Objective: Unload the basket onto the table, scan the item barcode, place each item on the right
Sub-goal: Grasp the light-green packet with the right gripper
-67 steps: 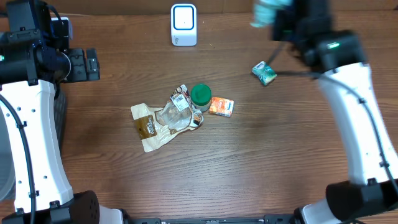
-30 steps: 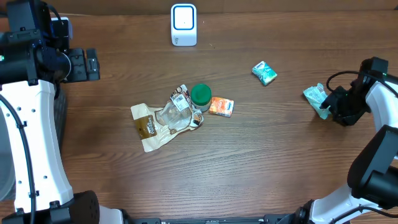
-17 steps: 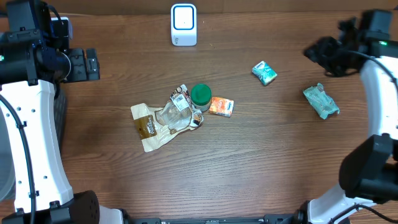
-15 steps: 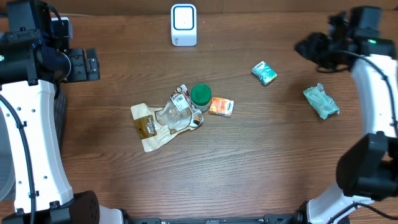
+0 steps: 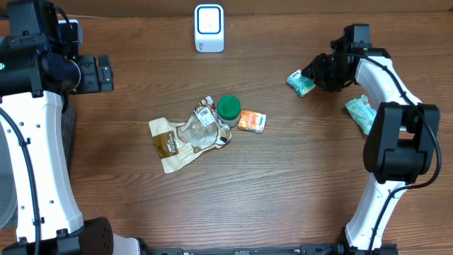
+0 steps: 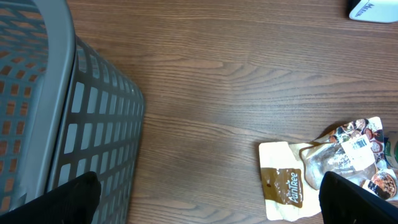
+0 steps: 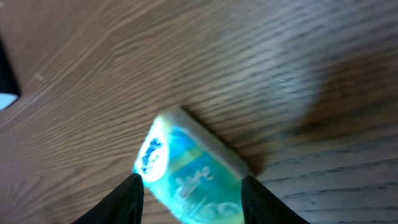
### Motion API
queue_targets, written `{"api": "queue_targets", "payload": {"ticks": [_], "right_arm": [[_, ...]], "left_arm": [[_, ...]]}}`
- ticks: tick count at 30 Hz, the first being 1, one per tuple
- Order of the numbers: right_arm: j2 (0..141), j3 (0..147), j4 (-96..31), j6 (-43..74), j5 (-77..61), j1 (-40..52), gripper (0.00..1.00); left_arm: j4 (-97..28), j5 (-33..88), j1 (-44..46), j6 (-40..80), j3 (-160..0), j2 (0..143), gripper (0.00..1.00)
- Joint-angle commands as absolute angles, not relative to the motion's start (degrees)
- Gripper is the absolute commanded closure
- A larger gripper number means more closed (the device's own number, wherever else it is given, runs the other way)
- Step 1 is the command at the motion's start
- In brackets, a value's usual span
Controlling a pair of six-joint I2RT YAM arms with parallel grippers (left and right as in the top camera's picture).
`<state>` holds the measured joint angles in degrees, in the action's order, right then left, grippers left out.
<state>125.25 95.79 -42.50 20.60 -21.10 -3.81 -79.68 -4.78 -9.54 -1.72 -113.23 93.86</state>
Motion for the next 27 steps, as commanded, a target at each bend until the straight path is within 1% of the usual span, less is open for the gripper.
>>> {"api": "queue_targets", "payload": {"ticks": [1,2,8,9,13,17,24,25,26,27], "right_arm": [[125.97,96.44,-42.09,23.97,-19.38,-4.19,0.53],[126.76,96.44,-42.3,24.27,-18.94,-4.19,0.55],[129.45,96.4,-43.05,24.47,-19.44,-4.29,0.56],[129.45,96.4,-43.09,24.45,-19.62,-4.29,0.58],[129.45,96.47,-44.66,23.99,-21.98,-4.29,0.62],[129.45,96.47,-45.58,23.86,-22.15,-4.32,0.63],[129.34,96.47,-45.71,19.57,-24.99,-4.29,0.63],[129.34,96.51,-45.71,18.44,-25.5,-4.29,0.64],[129.25,96.51,-45.74,17.32,-25.85,-4.29,0.68],[129.23,96.51,-45.91,16.29,-25.82,-4.29,0.74]], "left_arm": [[-79.48,-4.91,-10.09,-2.63,-113.62,93.36,0.0],[-79.48,-4.91,-10.09,-2.63,-113.62,93.36,0.0],[-79.48,-4.91,-10.09,-2.63,-113.62,93.36,0.0],[-79.48,-4.91,-10.09,-2.63,-113.62,93.36,0.0],[-79.48,-4.91,-10.09,-2.63,-113.62,93.36,0.0],[-79.48,-4.91,-10.09,-2.63,-113.62,93.36,0.0],[-79.48,-4.91,-10.09,-2.63,-113.62,93.36,0.0],[-79.48,-4.91,-10.09,-2.63,-113.62,93.38,0.0],[-79.48,-4.91,-10.09,-2.63,-113.62,93.38,0.0],[-79.48,-4.91,-10.09,-2.63,-113.62,93.36,0.0]]}}
